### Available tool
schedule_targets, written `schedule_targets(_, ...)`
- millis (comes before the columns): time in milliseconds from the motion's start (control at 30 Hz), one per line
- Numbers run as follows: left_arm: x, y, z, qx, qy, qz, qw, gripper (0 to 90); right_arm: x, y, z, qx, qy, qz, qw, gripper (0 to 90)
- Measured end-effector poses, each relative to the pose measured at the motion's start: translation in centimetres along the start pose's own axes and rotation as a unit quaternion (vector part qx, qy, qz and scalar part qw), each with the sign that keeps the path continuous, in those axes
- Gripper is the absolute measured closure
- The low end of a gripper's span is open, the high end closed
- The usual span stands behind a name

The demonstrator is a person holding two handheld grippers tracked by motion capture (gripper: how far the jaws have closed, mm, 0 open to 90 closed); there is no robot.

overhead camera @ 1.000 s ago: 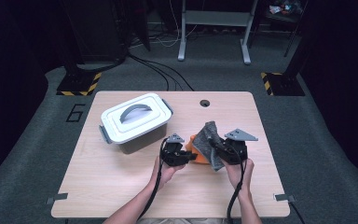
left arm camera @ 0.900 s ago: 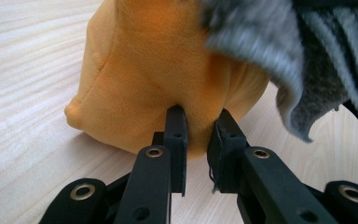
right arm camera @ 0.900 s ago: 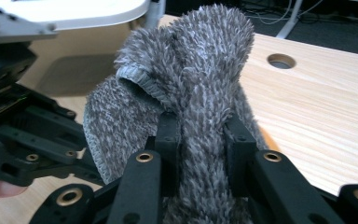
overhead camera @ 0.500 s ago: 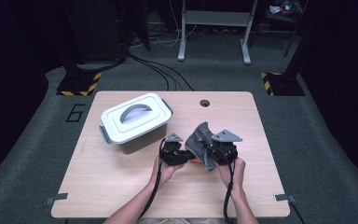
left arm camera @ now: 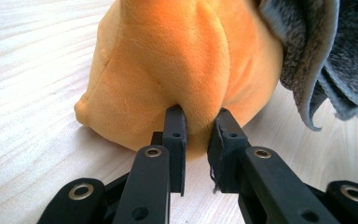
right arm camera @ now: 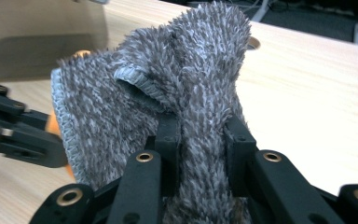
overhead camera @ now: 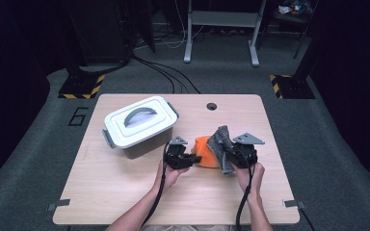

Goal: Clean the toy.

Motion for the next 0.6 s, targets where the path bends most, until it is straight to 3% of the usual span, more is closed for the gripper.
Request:
schedule_targets(233, 0.0, -0.1, 0.0, 0.001, 0.001, 0.001, 1.0, 77.6, 0.6, 2.3, 1.6, 0.032, -0.024, 0.014, 0.9991, 71.6)
schedule_targets(400, 0.1, -0.1, -0.1, 0.006, 0.001, 0.0, 1.0, 77.4, 1.3, 3.5, 2.6, 0.057, -0.041, 0.007, 0.9975, 71.5)
schedule_targets(467, 0.1, -0.1, -0.1, 0.007, 0.001, -0.003, 1.0, 77.4, 1.3, 3.7, 2.7, 0.064, -0.041, 0.005, 0.9971, 71.5)
schedule_targets(600, 0.0, -0.1, -0.1, 0.007, 0.003, -0.003, 1.0, 77.3, 0.4, 3.2, 2.0, 0.057, -0.018, 0.004, 0.9982, 71.5)
Point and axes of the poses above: each handheld gripper's, and its own axes: x roughly forward along the jaws, z roughly out of its underside, y roughly to its right, the point moved 4 cm from there along x, roughly forward along the jaws, and after that the axes turned 7 degrees about y, right-handed, at the moved point
